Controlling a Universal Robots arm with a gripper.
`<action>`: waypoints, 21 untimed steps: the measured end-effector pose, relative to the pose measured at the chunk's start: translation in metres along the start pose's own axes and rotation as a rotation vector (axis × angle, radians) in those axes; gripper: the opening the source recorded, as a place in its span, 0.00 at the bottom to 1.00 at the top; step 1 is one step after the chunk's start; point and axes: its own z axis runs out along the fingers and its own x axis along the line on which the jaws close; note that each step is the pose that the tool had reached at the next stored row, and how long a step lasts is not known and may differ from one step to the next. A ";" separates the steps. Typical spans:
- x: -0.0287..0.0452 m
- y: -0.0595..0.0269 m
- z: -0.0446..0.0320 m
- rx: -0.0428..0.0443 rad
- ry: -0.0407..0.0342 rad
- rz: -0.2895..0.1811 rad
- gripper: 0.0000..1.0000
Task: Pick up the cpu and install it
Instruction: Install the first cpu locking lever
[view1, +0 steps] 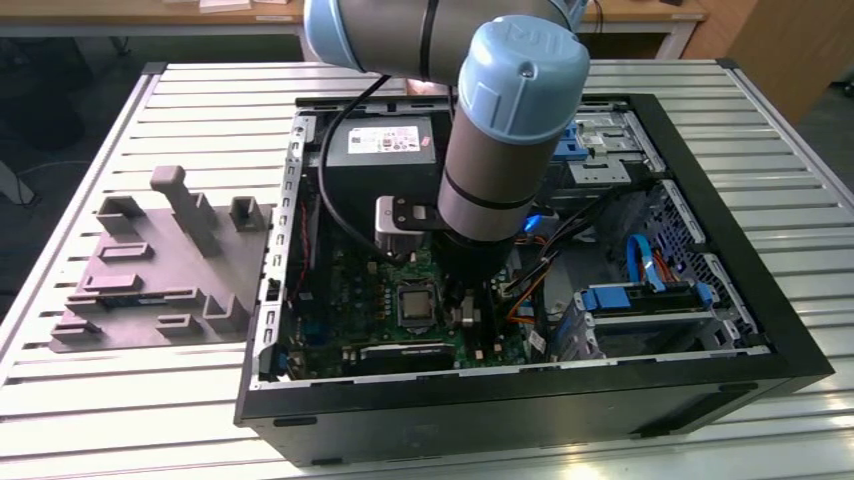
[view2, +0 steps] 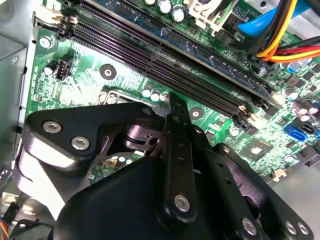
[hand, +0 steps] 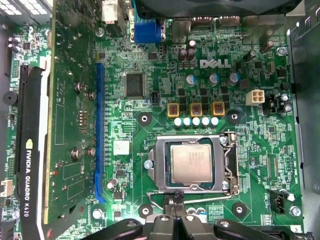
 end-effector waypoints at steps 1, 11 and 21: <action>0.0000 0.0001 0.0001 0.0000 0.0000 0.000 0.11; 0.0001 0.0037 0.0004 0.0002 -0.0005 0.000 0.11; 0.0002 0.0042 -0.0053 0.0002 -0.0004 0.000 0.11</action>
